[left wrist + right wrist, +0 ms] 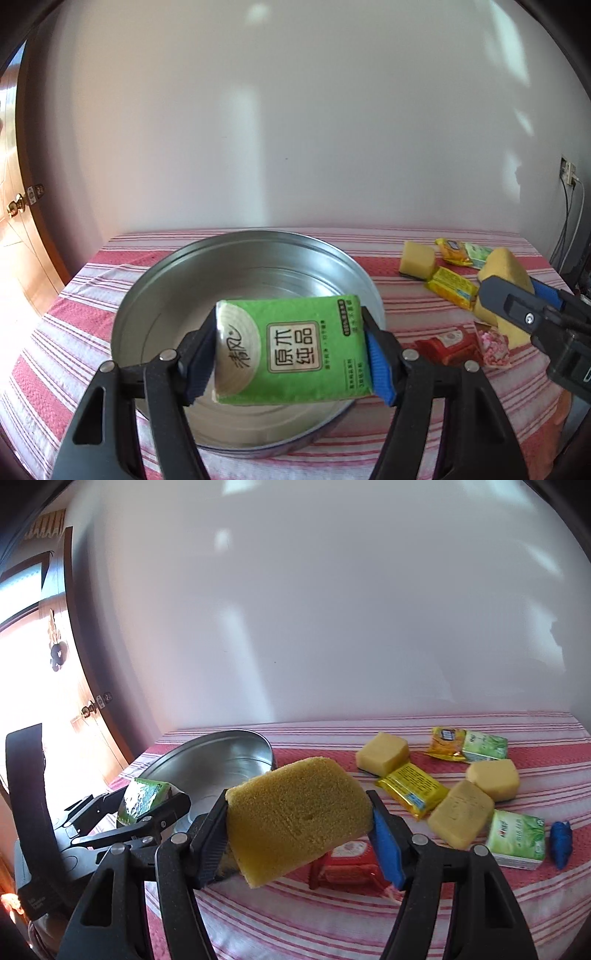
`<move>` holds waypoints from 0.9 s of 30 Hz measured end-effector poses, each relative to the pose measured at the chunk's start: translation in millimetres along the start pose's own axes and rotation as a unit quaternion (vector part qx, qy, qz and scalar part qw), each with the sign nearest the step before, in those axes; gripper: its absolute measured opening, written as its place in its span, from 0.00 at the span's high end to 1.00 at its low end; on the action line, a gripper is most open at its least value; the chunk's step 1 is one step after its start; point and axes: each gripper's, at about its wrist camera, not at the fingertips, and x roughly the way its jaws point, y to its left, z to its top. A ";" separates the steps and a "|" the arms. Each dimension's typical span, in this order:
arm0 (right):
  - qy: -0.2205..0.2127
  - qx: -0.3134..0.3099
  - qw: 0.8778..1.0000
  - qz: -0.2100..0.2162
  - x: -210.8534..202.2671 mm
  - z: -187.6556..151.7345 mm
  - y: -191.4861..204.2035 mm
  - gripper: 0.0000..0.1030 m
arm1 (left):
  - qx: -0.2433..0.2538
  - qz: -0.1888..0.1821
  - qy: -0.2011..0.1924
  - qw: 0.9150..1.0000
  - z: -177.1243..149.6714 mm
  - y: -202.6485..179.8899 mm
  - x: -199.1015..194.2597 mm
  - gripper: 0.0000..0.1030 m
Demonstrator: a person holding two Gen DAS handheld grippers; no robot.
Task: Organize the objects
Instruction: 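Carry both items over the silver tin and release them inside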
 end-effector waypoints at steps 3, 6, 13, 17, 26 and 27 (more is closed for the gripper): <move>-0.010 -0.003 1.000 0.001 15.5 2.6 21.3 0.32 | -0.006 0.026 -0.007 1.000 5.6 21.1 10.9 0.32; -0.016 -0.001 1.000 0.003 33.2 5.2 39.3 0.32 | -0.008 0.057 -0.018 0.998 8.2 38.7 17.9 0.32; -0.032 0.013 0.999 -0.002 83.1 12.4 71.8 0.31 | -0.046 0.092 -0.015 0.995 2.9 83.1 35.3 0.32; -0.017 0.000 1.000 0.010 103.4 3.6 82.1 0.31 | -0.053 0.095 0.004 0.994 -0.8 89.9 43.6 0.32; 0.004 -0.039 0.999 0.005 113.1 -9.9 81.2 0.31 | -0.031 0.112 0.029 0.993 -8.0 79.2 54.0 0.32; 0.005 -0.042 0.999 0.005 114.3 -11.0 81.3 0.31 | -0.031 0.114 0.028 0.993 -8.1 78.5 53.0 0.32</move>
